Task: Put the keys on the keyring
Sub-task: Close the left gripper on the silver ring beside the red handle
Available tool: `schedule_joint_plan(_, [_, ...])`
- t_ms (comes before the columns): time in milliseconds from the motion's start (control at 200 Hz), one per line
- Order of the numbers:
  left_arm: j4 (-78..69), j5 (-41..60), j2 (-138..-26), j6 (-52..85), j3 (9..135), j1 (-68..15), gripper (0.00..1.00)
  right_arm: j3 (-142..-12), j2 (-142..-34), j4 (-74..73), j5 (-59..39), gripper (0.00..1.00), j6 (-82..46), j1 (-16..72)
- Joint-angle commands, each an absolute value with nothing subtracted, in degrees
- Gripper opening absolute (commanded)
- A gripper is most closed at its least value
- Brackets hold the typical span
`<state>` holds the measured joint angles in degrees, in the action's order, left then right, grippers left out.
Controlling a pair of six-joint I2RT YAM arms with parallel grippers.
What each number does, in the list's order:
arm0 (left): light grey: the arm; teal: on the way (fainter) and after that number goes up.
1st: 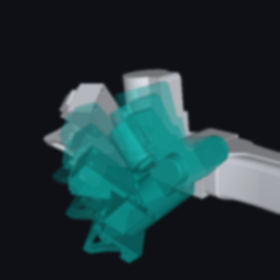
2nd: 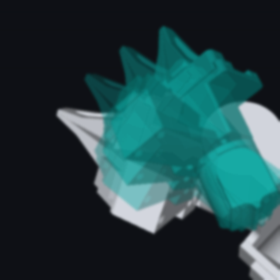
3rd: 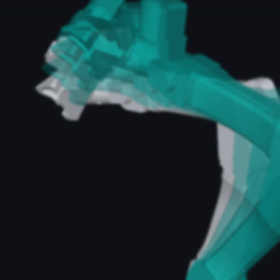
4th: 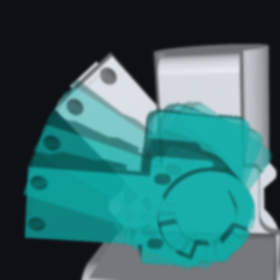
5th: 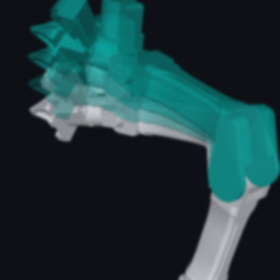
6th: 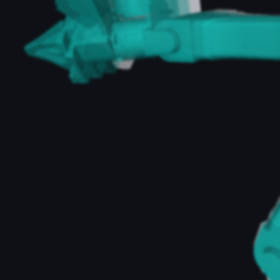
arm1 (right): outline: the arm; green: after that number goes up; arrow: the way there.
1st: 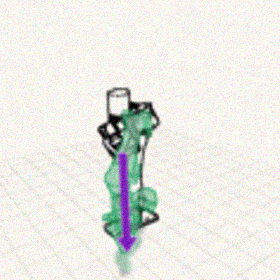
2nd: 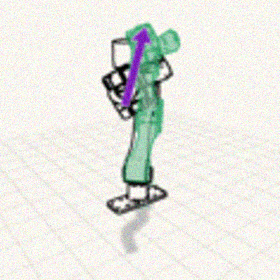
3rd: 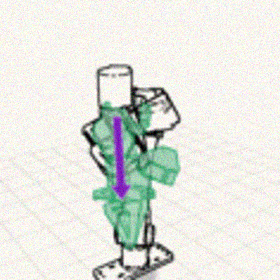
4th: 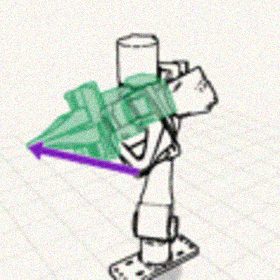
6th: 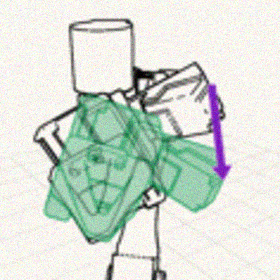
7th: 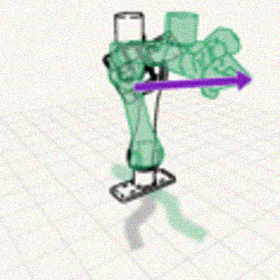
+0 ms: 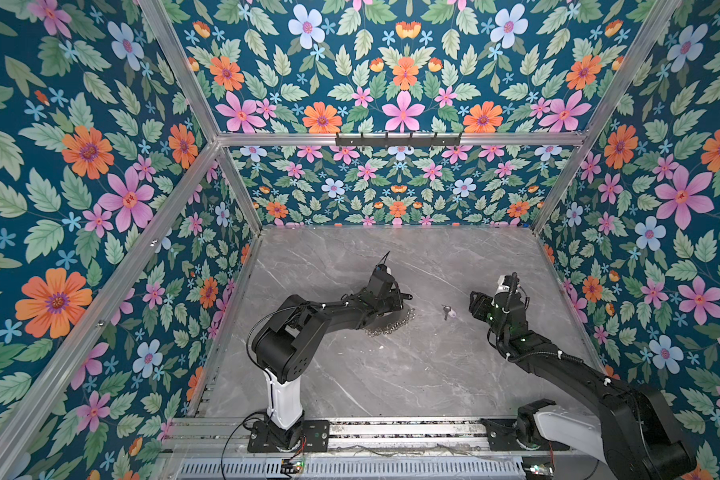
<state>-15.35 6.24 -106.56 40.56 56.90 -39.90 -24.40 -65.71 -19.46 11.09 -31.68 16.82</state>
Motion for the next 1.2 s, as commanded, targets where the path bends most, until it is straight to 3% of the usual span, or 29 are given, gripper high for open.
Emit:
schedule_joint_plan(0, [-14.5,5.0,-105.7,40.1,56.7,-39.9,0.26,-24.1,-65.3,-22.3,11.1,0.66,-31.9,16.9])
schedule_joint_plan(335, [-10.7,3.9,-105.1,39.3,56.9,-38.9,0.28,-24.1,-66.2,-23.5,9.8,0.66,-31.3,16.9])
schedule_joint_plan(651, [-21.1,10.2,-107.3,45.9,53.4,-37.3,0.27,-23.9,-66.3,-23.9,9.0,0.66,-31.1,16.8])
schedule_joint_plan(1196, [-22.1,12.3,-110.5,46.8,55.9,-37.3,0.26,-23.8,-65.8,-24.1,8.0,0.64,-30.6,16.9])
